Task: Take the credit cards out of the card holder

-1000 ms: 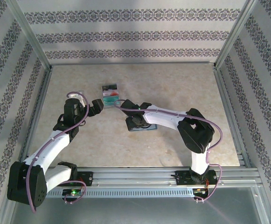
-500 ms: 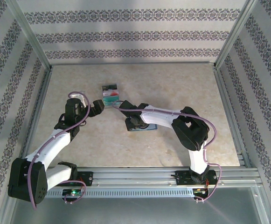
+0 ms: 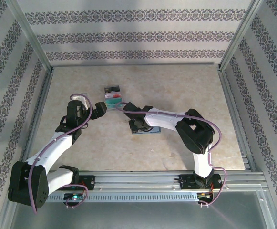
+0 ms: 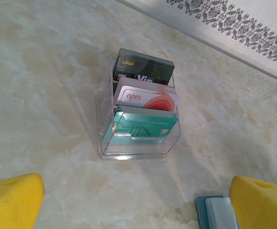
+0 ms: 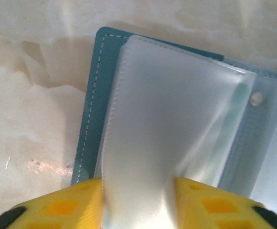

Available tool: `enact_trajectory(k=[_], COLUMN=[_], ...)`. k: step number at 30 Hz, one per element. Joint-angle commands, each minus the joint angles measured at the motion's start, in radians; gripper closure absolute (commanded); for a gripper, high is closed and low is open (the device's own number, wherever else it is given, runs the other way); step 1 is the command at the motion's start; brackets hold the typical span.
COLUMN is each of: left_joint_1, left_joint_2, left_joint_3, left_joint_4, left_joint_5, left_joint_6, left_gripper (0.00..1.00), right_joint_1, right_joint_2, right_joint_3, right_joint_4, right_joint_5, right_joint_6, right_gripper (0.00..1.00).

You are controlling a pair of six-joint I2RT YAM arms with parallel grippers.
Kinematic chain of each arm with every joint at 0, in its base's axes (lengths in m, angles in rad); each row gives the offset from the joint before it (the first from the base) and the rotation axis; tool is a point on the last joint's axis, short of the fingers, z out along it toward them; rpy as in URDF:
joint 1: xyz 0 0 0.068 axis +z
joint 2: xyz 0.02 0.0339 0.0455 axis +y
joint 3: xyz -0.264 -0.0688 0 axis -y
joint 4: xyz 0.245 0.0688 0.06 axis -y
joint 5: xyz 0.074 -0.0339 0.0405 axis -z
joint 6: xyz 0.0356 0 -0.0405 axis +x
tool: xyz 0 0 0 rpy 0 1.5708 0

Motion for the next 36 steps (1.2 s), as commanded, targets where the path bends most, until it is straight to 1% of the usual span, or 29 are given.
enact_trajectory(k=[1, 8, 16, 29, 33, 36], left_joint_1=[-0.007, -0.007, -0.007, -0.01, -0.03, -0.072], left_joint_2=[0.001, -0.011, -0.04, -0.054, -0.041, -0.025], left_joint_3=[0.022, 0.043, 0.055, 0.061, 0.078, 0.1], left_joint_4=[0.033, 0.003, -0.018, -0.026, -0.037, -0.049], left_joint_5=[0.019, 0.021, 0.017, 0.013, -0.002, -0.038], left_joint_6=[-0.008, 0.004, 0.021, 0.037, 0.052, 0.066], left_gripper=[0.0, 0.0, 0.0, 0.0, 0.0, 0.0], right_joint_1=[-0.019, -0.028, -0.033, -0.071, -0.09, -0.109], right_joint_2=[-0.016, -0.061, -0.122, -0.189, -0.221, -0.244], right_joint_3=[-0.035, -0.049, -0.08, -0.164, -0.204, -0.238], right_joint_4=[-0.005, 0.005, -0.025, -0.031, -0.02, -0.021], right_joint_5=[-0.004, 0.011, 0.115, 0.168, 0.172, 0.174], right_joint_6=[0.009, 0.01, 0.018, 0.031, 0.035, 0.042], right_gripper=[0.65, 0.69, 0.66, 0.62, 0.62, 0.61])
